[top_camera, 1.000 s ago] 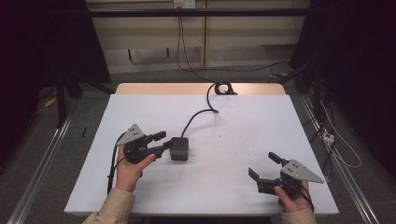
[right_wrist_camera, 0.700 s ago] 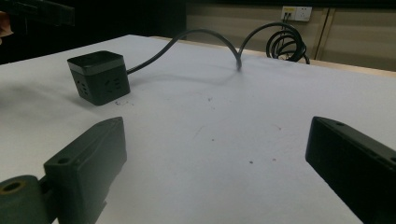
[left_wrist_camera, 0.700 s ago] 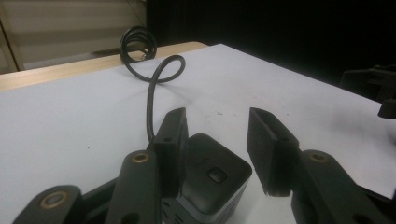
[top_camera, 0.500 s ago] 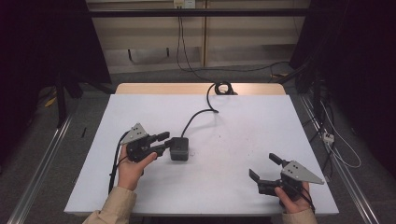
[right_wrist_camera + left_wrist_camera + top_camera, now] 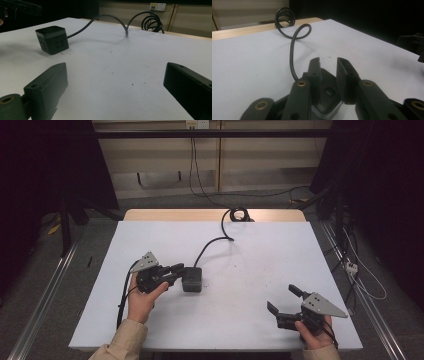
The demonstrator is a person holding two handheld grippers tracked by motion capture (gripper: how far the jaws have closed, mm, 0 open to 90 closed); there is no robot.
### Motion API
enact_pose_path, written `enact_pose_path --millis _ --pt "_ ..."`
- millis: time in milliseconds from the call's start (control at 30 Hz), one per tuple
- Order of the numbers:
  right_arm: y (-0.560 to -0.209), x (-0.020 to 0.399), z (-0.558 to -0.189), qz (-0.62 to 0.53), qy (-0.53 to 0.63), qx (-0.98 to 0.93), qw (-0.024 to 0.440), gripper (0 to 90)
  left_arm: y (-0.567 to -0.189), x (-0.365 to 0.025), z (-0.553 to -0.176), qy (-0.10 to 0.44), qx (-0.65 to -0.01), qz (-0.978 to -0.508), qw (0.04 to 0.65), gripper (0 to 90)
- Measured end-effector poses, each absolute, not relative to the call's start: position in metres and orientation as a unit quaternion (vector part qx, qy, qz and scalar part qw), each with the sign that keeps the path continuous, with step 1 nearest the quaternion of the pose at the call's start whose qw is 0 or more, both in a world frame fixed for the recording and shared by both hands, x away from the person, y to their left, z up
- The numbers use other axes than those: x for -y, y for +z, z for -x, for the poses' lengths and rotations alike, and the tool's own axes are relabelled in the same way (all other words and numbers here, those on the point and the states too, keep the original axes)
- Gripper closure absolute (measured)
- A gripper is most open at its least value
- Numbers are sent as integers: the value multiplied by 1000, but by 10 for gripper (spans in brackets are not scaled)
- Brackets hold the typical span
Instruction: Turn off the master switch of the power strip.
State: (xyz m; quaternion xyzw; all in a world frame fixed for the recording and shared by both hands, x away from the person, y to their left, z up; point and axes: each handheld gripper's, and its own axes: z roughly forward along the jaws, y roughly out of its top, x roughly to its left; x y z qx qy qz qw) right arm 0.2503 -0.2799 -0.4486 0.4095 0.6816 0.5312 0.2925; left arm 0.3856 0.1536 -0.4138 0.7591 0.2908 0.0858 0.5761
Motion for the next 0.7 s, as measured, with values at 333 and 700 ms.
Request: enact_pose_path --millis 333,700 --pt "-448 280 -249 -408 531 -682 294 52 -415 -152 -386 77 -295 -762 571 806" --pt "-447 280 -249 -408 532 -681 294 52 -414 -149 -388 72 -288 -766 571 821"
